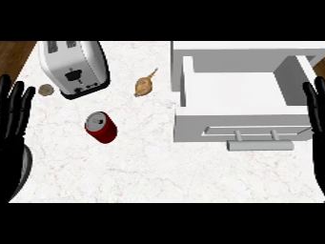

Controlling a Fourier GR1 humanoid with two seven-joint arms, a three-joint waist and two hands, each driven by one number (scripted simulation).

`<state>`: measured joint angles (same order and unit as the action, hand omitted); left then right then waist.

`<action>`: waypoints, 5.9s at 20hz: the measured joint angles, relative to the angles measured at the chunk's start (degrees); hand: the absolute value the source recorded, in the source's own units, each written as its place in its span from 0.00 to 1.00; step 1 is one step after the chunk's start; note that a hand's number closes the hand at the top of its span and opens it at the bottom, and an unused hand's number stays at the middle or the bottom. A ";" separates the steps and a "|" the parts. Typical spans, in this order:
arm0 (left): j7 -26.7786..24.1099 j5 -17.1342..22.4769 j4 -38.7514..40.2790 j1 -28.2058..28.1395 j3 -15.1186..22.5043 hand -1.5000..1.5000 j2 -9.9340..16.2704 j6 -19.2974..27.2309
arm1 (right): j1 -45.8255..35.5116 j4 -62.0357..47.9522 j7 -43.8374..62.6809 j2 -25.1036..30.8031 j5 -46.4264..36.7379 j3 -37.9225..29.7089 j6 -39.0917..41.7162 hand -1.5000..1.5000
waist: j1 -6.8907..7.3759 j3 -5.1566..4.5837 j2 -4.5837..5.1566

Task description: Pick up the can, place it into the drawer and close the drawer

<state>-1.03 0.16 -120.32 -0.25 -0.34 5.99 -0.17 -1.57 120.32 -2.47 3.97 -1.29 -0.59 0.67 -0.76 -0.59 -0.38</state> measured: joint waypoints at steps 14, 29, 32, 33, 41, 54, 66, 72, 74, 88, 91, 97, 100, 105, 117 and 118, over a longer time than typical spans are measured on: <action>5.88 28.38 18.52 7.70 -2.31 0.00 19.75 -33.36 | 6.30 -2.68 10.52 -0.19 1.98 -4.32 -2.65 0.00 | -0.96 0.52 0.76; 12.27 44.21 31.94 12.09 -11.62 0.00 29.96 -48.73 | 18.72 1.26 8.08 3.17 13.38 -15.98 6.32 0.00 | 0.34 0.78 0.19; 15.39 48.52 32.28 12.21 -10.85 0.00 30.46 -47.75 | 19.26 1.01 7.59 3.69 14.70 -17.70 7.67 0.00 | 0.44 0.98 -0.04; 16.65 49.97 32.43 12.39 -10.48 0.00 30.69 -47.05 | 19.52 1.00 7.30 3.49 14.84 -17.82 7.97 0.00 | 0.45 1.03 -0.09; 24.57 57.77 36.40 15.95 -8.15 0.00 30.96 -42.72 | 21.76 1.35 7.06 4.38 19.14 -22.02 11.57 0.00 | 0.22 0.83 0.15; 27.35 51.03 40.29 20.36 -4.98 0.00 22.86 -38.00 | 26.80 2.00 5.08 2.69 22.92 -28.01 19.07 0.00 | 0.11 0.60 0.35; 13.98 30.83 51.44 21.68 -4.07 0.00 14.41 -40.82 | 26.85 3.33 7.62 2.01 25.70 -32.74 22.48 0.00 | 0.14 0.57 0.41; 5.24 22.55 59.02 22.40 -5.36 0.00 13.51 -41.61 | 25.76 2.76 8.96 2.16 27.31 -34.85 23.89 0.00 | 0.12 0.56 0.44; 1.84 19.13 61.42 22.67 -5.07 0.00 12.40 -40.54 | 25.85 2.47 8.97 2.09 27.75 -35.52 24.78 0.00 | 0.08 0.57 0.45; -20.32 3.33 89.21 30.74 -5.46 0.00 14.38 -40.75 | 25.43 3.50 10.24 0.04 28.25 -37.81 27.86 0.00 | -0.53 0.50 0.68; -23.32 1.03 94.10 31.97 -5.02 0.00 14.28 -39.71 | 25.78 4.45 10.56 -0.87 28.19 -37.84 28.29 0.00 | -0.66 0.49 0.73; -27.03 -1.64 100.98 33.93 -4.63 0.00 12.76 -37.12 | 26.13 5.06 11.05 -1.13 29.08 -38.61 28.94 0.00 | -0.90 0.47 0.82; -28.33 -2.34 103.74 34.89 -4.65 0.00 12.07 -36.47 | 25.43 5.18 12.33 -0.28 30.20 -39.11 28.63 0.00 | -1.08 0.44 0.93; -29.89 -2.97 106.75 35.89 -4.82 0.00 11.25 -35.98 | 25.58 6.75 14.12 0.21 31.96 -39.98 28.28 0.00 | -1.37 0.42 1.01; -24.88 -0.92 109.18 39.03 -6.38 1.00 8.57 -41.88 | 26.57 6.64 14.71 -1.01 33.03 -40.50 30.50 0.00 | -1.05 0.46 0.87; -24.47 -0.59 108.95 39.55 -6.62 1.00 8.55 -42.37 | 26.34 6.88 14.88 -1.41 32.84 -40.28 30.15 0.00 | -1.02 0.45 0.89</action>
<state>-25.50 -0.43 -11.37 39.30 -6.96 14.54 -42.54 24.76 127.20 12.41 2.56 31.54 -40.86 30.83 -1.78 -0.14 0.51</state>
